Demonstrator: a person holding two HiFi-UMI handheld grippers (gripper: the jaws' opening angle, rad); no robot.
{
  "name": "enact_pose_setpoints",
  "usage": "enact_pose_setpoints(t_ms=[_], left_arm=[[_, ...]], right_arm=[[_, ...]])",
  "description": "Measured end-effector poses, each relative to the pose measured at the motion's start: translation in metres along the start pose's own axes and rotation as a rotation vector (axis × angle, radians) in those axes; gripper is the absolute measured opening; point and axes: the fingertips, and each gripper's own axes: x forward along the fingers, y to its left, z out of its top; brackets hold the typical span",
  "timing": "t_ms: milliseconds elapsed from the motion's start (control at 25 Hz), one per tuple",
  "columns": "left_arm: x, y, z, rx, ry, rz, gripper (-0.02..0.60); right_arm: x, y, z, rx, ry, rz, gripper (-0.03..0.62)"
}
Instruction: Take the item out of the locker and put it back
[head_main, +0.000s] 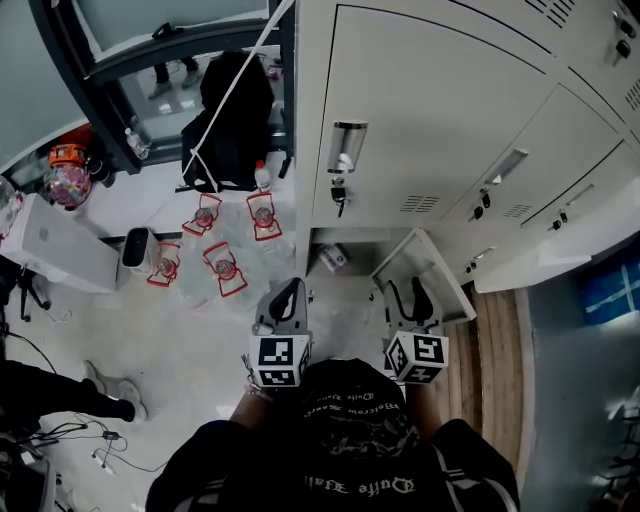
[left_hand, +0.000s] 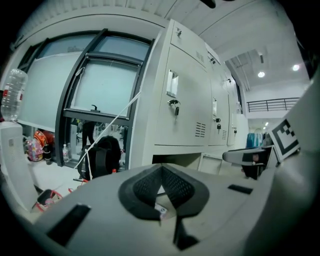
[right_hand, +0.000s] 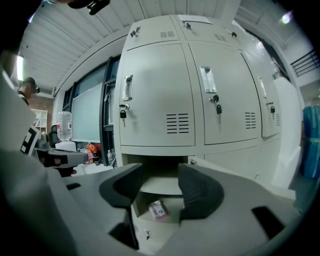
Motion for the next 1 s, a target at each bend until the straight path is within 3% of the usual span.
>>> enact_pose_setpoints(t_ms=[440, 800, 1000], left_arm=[[0.009, 0.001, 0.004, 0.004, -0.007, 0.005, 0.006], [0.006, 0.004, 0.002, 0.0, 0.005, 0.029, 0.006], [0.004, 0.001, 0.001, -0.001, 0.002, 0.031, 0.006]], right_arm=[[0.008, -0.001, -0.001, 0.021, 0.011, 0.03, 0.218], [0.008, 0.001, 0.003, 0.014, -0.01, 0.053, 0.038], [0.003, 0.006, 0.01, -0.028, -0.034, 0.056, 0.005]])
